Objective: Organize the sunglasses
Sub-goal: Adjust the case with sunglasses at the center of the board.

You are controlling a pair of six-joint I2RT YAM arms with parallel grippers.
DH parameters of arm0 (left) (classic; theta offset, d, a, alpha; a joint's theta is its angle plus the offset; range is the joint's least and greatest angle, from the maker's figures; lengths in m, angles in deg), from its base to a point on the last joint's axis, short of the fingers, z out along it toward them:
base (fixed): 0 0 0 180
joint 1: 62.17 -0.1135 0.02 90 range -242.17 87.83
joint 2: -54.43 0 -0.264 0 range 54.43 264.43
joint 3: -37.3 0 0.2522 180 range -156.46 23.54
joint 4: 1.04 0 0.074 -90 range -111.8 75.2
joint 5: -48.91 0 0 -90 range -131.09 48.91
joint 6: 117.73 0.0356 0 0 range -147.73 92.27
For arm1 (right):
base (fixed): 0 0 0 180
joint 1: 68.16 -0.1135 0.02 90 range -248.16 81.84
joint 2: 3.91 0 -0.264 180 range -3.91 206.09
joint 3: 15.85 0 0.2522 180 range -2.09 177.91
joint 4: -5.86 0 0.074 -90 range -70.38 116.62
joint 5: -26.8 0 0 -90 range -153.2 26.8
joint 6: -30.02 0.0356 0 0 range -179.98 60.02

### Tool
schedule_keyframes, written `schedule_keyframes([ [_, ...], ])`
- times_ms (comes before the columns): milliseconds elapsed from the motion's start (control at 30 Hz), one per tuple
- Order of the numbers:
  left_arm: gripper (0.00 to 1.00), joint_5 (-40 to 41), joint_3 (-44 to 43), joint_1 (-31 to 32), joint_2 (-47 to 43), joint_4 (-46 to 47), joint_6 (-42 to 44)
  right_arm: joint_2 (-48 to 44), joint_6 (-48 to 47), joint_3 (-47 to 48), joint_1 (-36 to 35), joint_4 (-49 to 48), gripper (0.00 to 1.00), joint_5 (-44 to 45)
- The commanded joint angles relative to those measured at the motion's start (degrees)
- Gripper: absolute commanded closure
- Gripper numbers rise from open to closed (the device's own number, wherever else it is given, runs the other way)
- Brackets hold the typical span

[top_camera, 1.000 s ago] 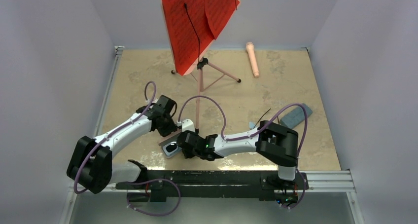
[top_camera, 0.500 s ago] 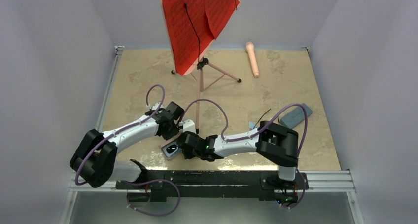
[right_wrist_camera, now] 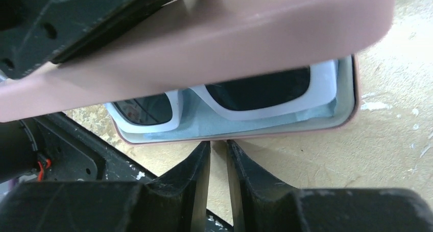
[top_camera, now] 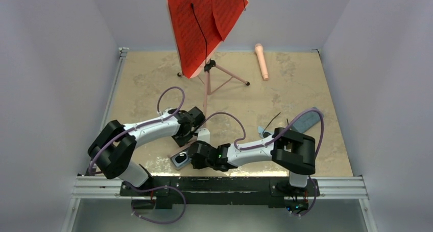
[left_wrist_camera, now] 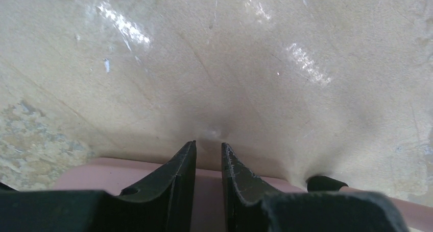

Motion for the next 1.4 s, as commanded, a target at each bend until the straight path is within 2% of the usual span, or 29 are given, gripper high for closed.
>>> schedule_keyframes([
  [0,0.71,-4.4,4.0,10.6,3.5,-7.1,-7.4,2.1,-8.4,-0.4,2.1,-5.1,0.75,0.6],
  [100,0.7,-5.4,3.7,10.6,-1.7,-4.4,-2.9,2.1,-8.5,-0.2,2.1,-5.2,0.75,0.1],
  [233,0.64,-0.5,-0.7,10.1,-8.4,-11.0,-1.1,1.8,-7.8,-1.0,2.0,-5.5,0.75,-0.2],
  [367,0.6,0.4,-0.9,4.4,-12.6,-10.9,5.6,1.1,-7.4,-2.1,2.1,-5.7,0.75,0.1],
  [467,0.61,-4.1,1.5,-2.1,-12.9,-6.6,12.9,0.7,-7.6,-2.4,2.1,-5.4,0.75,0.5],
  [733,0.6,-2.6,-0.2,-3.3,-10.2,-8.0,14.3,2.1,-8.9,0.7,2.1,-3.7,0.75,0.2],
  [900,0.6,-4.4,-0.4,-4.2,-11.6,-6.5,15.9,1.7,-8.8,0.3,2.1,-3.3,0.75,0.5],
  [1200,0.57,-3.7,-2.4,-12.1,-14.1,-6.3,21.6,1.7,-10.1,1.2,2.0,-2.6,0.74,0.4],
  [1367,0.55,-4.7,-3.0,-14.0,-14.1,-4.5,24.3,2.6,-10.9,2.6,2.0,-0.6,0.74,0.1],
])
